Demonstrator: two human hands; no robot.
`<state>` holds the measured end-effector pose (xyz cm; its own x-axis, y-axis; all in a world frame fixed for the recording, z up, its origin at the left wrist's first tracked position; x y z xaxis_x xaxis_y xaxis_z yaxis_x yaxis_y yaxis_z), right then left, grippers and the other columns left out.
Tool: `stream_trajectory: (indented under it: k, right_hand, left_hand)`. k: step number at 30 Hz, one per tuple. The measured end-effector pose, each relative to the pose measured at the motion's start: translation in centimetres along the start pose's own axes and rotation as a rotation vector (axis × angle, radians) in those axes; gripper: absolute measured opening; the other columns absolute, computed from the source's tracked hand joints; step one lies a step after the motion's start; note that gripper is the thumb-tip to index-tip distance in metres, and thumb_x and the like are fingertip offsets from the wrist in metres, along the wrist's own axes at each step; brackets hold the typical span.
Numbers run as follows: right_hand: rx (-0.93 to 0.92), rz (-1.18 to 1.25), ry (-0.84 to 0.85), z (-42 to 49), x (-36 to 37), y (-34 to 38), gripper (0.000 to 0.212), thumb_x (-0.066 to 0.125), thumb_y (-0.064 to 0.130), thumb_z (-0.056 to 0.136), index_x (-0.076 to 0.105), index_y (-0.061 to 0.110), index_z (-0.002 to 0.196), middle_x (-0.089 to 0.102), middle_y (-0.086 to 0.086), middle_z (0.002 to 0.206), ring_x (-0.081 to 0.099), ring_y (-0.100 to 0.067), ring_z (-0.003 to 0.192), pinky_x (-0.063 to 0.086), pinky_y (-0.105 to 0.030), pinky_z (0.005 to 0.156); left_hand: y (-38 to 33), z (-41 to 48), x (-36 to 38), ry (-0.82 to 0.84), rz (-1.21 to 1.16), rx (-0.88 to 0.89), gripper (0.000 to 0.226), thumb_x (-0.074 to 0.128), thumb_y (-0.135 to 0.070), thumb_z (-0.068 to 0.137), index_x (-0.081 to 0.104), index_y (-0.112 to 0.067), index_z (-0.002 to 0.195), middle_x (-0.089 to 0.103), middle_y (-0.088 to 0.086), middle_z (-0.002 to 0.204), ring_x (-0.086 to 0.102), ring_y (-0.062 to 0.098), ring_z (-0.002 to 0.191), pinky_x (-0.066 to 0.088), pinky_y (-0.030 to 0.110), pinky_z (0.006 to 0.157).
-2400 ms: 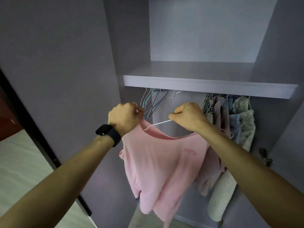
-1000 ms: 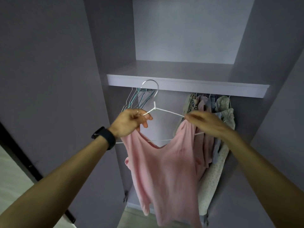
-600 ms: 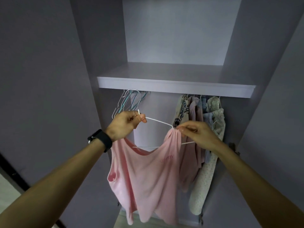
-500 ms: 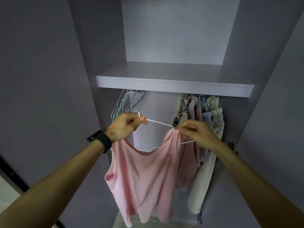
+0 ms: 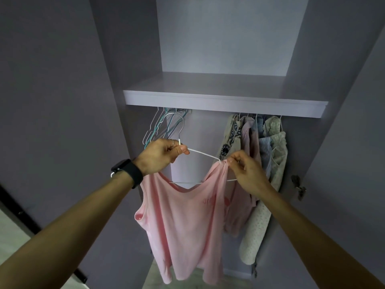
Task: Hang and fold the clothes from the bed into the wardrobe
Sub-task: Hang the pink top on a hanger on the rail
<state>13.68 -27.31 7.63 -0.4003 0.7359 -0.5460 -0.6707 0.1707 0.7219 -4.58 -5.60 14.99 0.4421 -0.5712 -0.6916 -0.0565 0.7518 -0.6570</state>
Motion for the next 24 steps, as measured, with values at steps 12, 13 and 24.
stream_trajectory:
  k: [12,13,24]
  right_hand:
    - [0.119,-0.108,0.077,0.1,-1.7,-1.4,0.005,0.055,0.018,0.102,0.058,0.017,0.099,0.065,0.010,0.093,0.065,-0.014,0.091,0.049,-0.019,0.073]
    - [0.134,-0.117,0.028,0.1,-1.9,-1.5,0.005,0.054,0.020,0.102,0.058,0.016,0.101,0.064,0.011,0.093,0.065,-0.015,0.091,0.046,-0.014,0.070]
    - [-0.220,-0.169,0.147,1.5,3.6,7.1,0.010,0.058,0.026,0.100,0.065,0.019,0.103,0.065,0.006,0.080,0.053,-0.007,0.066,0.043,-0.029,0.067]
  left_hand:
    - [1.6,-1.2,0.5,0.037,-0.073,-0.032,0.042,0.056,-0.030,0.102,0.069,0.002,0.079,0.065,-0.024,0.064,0.050,0.001,0.056,0.037,0.007,0.064]
    - [1.9,-1.2,0.5,0.038,-0.077,-0.035,0.043,0.056,-0.031,0.101,0.066,0.001,0.074,0.066,-0.025,0.066,0.051,0.001,0.056,0.037,0.007,0.064]
    - [-0.7,-0.7,1.6,0.037,-0.279,-0.106,0.024,0.061,-0.030,0.099,0.076,-0.012,0.091,0.068,-0.009,0.068,0.051,0.005,0.060,0.043,0.016,0.061]
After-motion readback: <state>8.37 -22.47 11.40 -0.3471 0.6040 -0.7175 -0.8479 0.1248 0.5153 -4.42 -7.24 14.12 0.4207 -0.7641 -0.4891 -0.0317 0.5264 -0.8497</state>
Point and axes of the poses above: each hand's wrist, its own z-axis towards the middle knuckle, its own x-axis out of the palm, y = z × x, the point moved 1 cm from there along z, towards the middle knuckle
